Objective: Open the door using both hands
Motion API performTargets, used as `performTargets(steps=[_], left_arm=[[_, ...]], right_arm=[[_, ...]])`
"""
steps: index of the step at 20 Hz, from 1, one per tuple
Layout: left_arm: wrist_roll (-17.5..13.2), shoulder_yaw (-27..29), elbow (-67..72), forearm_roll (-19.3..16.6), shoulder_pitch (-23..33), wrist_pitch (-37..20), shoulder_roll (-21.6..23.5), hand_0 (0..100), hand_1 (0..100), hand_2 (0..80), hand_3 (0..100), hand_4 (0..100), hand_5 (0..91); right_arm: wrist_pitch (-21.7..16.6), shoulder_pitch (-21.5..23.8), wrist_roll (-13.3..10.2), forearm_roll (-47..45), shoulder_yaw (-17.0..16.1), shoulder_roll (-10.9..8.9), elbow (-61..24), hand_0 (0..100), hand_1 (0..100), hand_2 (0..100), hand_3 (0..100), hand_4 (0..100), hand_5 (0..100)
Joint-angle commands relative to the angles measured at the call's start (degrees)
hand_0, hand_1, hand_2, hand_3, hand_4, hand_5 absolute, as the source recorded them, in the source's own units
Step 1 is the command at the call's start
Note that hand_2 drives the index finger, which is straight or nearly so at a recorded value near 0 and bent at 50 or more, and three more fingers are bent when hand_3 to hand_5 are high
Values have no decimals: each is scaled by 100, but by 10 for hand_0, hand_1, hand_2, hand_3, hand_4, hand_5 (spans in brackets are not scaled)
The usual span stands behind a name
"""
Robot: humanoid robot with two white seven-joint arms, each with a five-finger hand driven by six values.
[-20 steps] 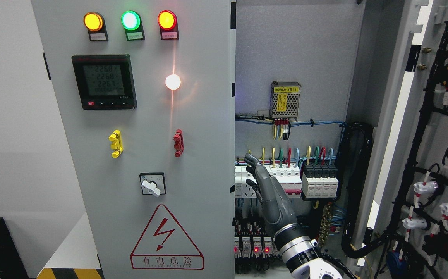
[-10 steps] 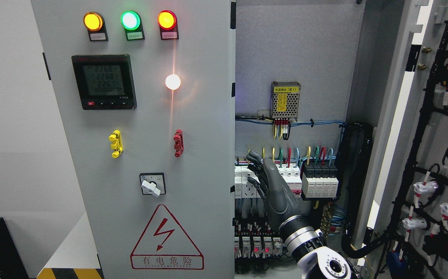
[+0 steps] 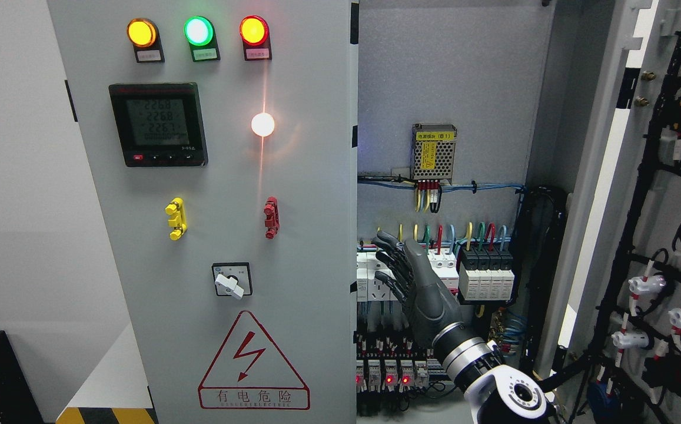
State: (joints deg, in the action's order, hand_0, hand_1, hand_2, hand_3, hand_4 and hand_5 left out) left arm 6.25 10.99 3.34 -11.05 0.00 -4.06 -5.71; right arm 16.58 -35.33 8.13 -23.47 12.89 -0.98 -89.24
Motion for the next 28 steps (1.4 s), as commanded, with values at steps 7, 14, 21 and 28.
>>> performTargets(steps=[7,14,21,28], left_arm=[[0,0,8,-2,150,2,0,0,0,0,0,0,0],[0,0,0,7,150,2,0,0,0,0,0,0,0],[0,0,0,7,158,2,0,0,0,0,0,0,0],[0,0,0,7,150,2,0,0,0,0,0,0,0]], right_arm=[[11,-88,364,-43,-50,-121,162,191,0,0,0,0,0],[11,-184,760,-44,-59,-121,355,191,0,0,0,0,0],[20,-368,1031,-44,-59,-113,645,192,0,0,0,0,0],[11,-491,1313,-44,-129,-113,917,192,0,0,0,0,0]])
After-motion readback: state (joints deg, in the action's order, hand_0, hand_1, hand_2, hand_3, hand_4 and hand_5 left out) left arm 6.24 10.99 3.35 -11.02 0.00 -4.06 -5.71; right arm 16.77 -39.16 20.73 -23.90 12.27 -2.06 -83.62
